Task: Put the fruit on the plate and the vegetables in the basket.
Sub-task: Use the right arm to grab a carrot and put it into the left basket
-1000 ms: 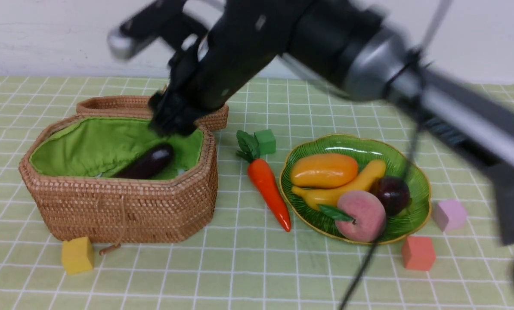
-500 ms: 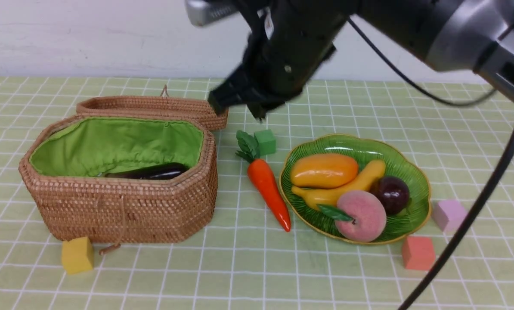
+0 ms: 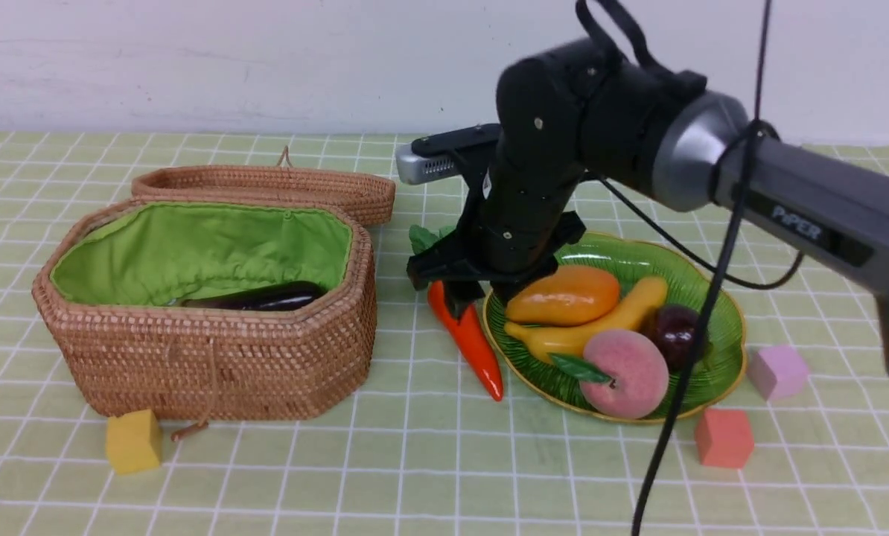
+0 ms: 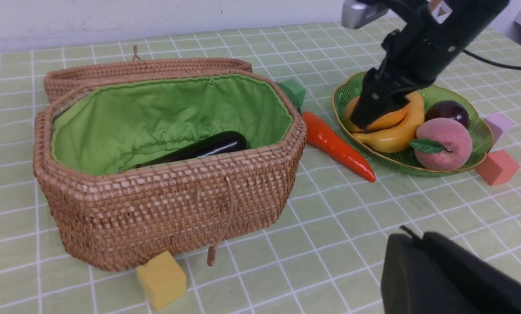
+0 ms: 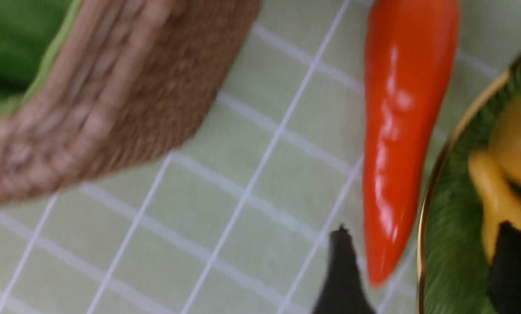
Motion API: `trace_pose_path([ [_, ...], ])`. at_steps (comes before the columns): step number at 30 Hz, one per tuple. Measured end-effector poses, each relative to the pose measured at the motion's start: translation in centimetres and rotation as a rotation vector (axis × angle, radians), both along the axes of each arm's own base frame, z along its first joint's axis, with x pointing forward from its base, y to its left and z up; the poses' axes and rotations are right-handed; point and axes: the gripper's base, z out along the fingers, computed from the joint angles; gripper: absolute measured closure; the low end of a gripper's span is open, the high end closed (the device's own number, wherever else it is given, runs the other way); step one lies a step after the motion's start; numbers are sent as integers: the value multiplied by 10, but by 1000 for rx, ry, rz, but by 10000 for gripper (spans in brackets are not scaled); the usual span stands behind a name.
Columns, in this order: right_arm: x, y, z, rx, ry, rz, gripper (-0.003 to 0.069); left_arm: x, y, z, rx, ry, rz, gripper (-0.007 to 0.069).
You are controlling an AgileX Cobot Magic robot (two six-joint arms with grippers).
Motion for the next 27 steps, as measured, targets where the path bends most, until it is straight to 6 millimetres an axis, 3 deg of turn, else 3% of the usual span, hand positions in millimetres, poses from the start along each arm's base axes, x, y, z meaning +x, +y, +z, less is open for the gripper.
trace_pose_path([
  [3, 12, 1, -9, 11, -69, 41, 111, 0, 0, 0, -1, 1, -1, 606],
  [7, 23, 7, -17, 16, -146, 97, 78, 0, 0, 0, -5, 3, -4, 606],
  [18, 49, 19, -56, -49, -217, 158, 71, -1, -2, 0, -20, 17, -14, 606],
  [27, 56, 23, -77, -60, -198, 161, 71, -2, -2, -1, -30, 26, -21, 606],
])
